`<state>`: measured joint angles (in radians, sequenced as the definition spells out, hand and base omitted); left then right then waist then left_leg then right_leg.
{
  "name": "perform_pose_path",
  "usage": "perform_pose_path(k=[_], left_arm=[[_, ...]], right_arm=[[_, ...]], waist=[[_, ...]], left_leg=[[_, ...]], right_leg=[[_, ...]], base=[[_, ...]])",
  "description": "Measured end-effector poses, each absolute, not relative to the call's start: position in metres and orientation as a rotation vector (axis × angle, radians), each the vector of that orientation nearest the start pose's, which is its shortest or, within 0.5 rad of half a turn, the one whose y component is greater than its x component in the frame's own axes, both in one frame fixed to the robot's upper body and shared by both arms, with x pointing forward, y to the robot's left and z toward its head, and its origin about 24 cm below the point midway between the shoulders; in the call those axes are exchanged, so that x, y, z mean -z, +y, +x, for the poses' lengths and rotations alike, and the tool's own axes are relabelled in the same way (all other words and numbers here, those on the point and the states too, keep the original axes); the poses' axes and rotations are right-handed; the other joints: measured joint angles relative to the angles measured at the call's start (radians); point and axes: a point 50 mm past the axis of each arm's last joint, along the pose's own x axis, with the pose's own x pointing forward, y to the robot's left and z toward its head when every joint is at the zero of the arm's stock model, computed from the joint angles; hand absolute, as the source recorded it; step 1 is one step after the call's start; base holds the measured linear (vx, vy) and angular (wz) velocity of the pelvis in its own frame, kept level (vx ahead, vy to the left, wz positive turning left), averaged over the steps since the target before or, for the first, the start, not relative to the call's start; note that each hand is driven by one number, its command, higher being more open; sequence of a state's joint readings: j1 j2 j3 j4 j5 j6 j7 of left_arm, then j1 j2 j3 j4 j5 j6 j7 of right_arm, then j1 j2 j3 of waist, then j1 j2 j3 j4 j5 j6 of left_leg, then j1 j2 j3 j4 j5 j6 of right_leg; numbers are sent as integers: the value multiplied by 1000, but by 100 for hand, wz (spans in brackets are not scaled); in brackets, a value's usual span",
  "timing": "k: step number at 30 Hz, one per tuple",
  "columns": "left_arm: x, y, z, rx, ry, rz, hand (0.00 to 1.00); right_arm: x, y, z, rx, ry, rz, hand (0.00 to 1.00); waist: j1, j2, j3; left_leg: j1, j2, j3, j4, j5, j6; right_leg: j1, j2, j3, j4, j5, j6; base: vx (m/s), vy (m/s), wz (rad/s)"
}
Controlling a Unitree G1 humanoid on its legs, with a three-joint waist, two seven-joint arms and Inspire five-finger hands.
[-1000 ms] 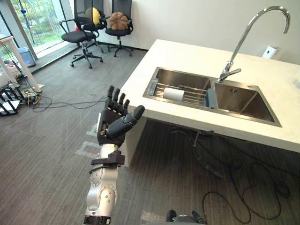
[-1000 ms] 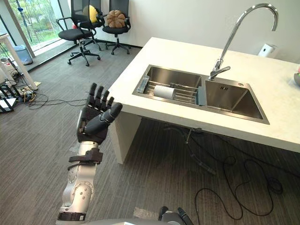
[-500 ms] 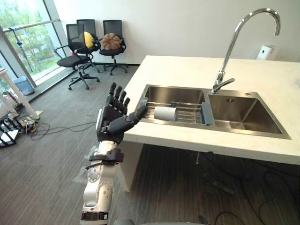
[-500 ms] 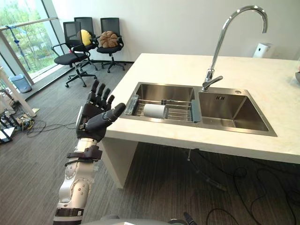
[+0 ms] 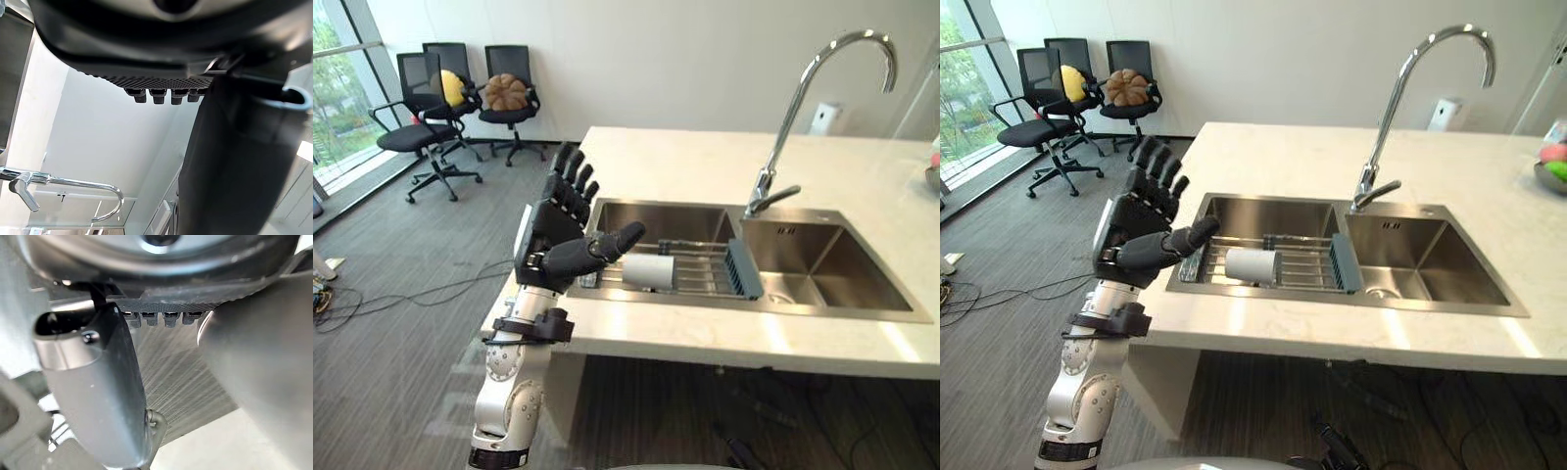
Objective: Walk over to the sink, pick up the cup, carry it to the dishwasher, place the cup inside the dishwasher, then close the dishwasher door
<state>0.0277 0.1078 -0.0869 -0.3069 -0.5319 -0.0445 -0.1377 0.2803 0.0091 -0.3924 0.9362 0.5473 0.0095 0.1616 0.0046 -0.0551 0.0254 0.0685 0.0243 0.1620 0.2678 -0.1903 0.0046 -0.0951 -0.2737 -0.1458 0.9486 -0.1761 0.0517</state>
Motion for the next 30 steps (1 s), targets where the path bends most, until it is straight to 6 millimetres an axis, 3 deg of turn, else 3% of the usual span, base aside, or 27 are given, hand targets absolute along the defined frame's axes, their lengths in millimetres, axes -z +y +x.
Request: perform_pose_path(k=[1, 3, 4, 6, 7, 8, 10, 13, 17, 19, 25, 30], left_arm=[[-102, 140, 246, 259, -272, -424, 100], [-92, 146, 252, 213, -226, -422, 100], [-85, 151, 254, 171, -200, -409, 100], [-84, 160, 255, 117, -194, -348, 100], [-84, 165, 256, 92, -198, -285, 100], [-82, 165, 256, 90, -190, -272, 100], [-84, 151, 255, 145, -215, -256, 100], [-102, 132, 250, 281, -296, -218, 100], [-117, 116, 242, 402, -390, -104, 100], [-118, 115, 239, 428, -415, 39, 100], [-120, 126, 251, 453, -439, 419, 100], [-117, 133, 259, 459, -408, 506, 100]], right_arm=[[165, -203, 30, 684, 981, 753, 100], [165, -207, 30, 725, 969, 777, 100], [165, -209, 29, 736, 970, 777, 100], [166, -205, 24, 726, 1005, 770, 100], [168, -201, 14, 730, 1046, 771, 100], [169, -201, 11, 737, 1062, 772, 100], [168, -214, 9, 750, 1071, 751, 100], [167, -217, 13, 719, 1084, 719, 100], [167, -219, 12, 740, 1075, 741, 100], [168, -222, 7, 764, 1073, 762, 100], [169, -228, 2, 816, 1060, 830, 100], [169, -232, -6, 866, 1065, 855, 100]], waist=[[2, 6, 1], [-2, 29, 14], [-7, 42, 21], [-8, 28, 17], [-19, 11, 8], [-21, 22, 5], [7, 83, -3], [8, 94, -8], [8, 92, -17], [7, 94, -32], [-12, 102, -32], [-26, 113, -24]], left_leg=[[9, 20, -7, -20, 9, -21], [25, 62, -18, -32, 8, -43], [36, 98, -25, -34, 6, -65], [32, 130, -45, -8, -15, -106], [29, 145, -76, 16, -43, -151], [29, 164, -87, 23, -46, -156], [26, 240, -89, 14, -41, -155], [38, 261, -69, -41, -4, -156], [43, 261, -64, -90, 9, -179], [29, 250, -52, -96, 11, -180], [1, 203, -28, -138, 51, -175], [-4, 177, -43, -167, 74, -163]], right_leg=[[-23, -19, -33, -35, -79, -9], [-39, -25, -54, -145, -111, -20], [-45, -22, -40, -271, -105, -17], [-36, -25, 18, -498, 32, -23], [-4, -21, 46, -554, 115, 91], [18, -8, 28, -565, 95, 115], [43, 55, -28, -607, 63, 109], [41, 77, -56, -604, 34, 100], [36, 81, -63, -628, 43, 107], [37, 79, -53, -676, 76, 117], [62, 59, -42, -862, 202, 135], [100, 42, -66, -951, 251, 143]], base=[[176, -126, 10], [175, -190, 10], [224, -305, 17], [207, -341, 29], [182, -359, 43], [207, -440, 42], [160, -350, 14], [66, -212, 17], [9, -34, 4], [28, 59, -12], [8, 87, -8], [-39, 38, 11]])
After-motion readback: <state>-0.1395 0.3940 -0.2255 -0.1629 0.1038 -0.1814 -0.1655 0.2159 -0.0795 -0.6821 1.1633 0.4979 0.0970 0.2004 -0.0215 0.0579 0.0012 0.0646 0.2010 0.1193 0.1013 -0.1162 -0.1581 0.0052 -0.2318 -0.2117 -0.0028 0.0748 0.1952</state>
